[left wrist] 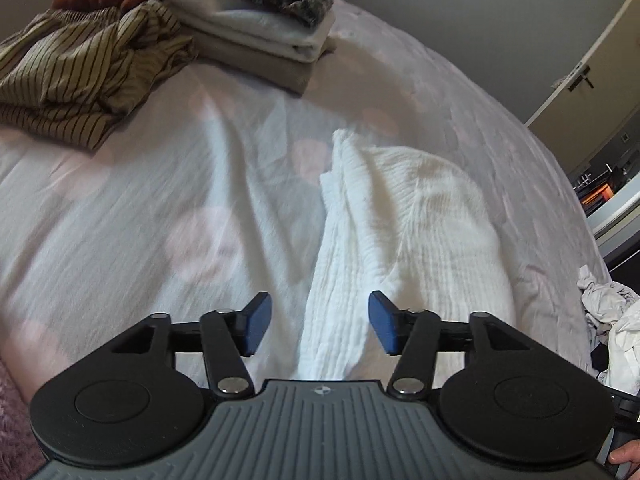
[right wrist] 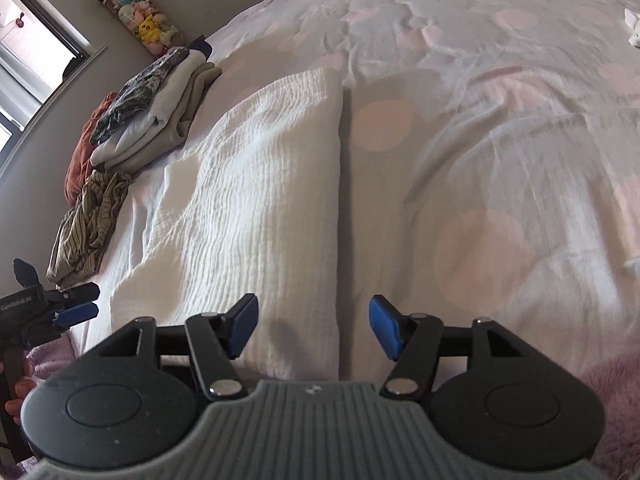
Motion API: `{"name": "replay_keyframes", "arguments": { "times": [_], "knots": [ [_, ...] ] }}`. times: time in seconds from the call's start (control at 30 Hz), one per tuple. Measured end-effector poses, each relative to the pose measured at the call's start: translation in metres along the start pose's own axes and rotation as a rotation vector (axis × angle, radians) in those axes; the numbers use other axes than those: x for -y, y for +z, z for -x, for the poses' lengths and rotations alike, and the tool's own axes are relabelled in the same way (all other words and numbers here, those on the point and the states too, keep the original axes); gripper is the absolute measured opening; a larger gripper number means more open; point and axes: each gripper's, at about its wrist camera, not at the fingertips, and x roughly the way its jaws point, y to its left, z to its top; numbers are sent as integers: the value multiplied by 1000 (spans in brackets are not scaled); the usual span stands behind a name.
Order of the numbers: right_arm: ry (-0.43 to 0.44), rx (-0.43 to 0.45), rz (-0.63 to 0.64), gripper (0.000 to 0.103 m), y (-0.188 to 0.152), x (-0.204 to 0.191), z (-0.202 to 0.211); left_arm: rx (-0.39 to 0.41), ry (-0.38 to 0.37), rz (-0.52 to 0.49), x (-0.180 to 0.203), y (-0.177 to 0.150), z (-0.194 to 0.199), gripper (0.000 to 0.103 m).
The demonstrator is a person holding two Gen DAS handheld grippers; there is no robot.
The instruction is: Fold clothes
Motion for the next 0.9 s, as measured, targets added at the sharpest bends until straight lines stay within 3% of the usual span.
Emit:
{"name": "replay_keyframes", "arguments": {
  "times": [0.2,0.57,0.73,0.9],
  "knots": [
    [20,7,18,72,33,-5,-10,-14,-14,-95,21,33,-32,57],
    [46,-19,28,73,94,-4,-57,-67,-44,-6,2,74,-114,57],
    [54,-41,-19,73,122,8,-92,-107,-57,44,-9,77,-148,57],
    [50,-68,-75,73,142,22,-125,-95,-83,19,-8,72,-162,55]
  ]
}}
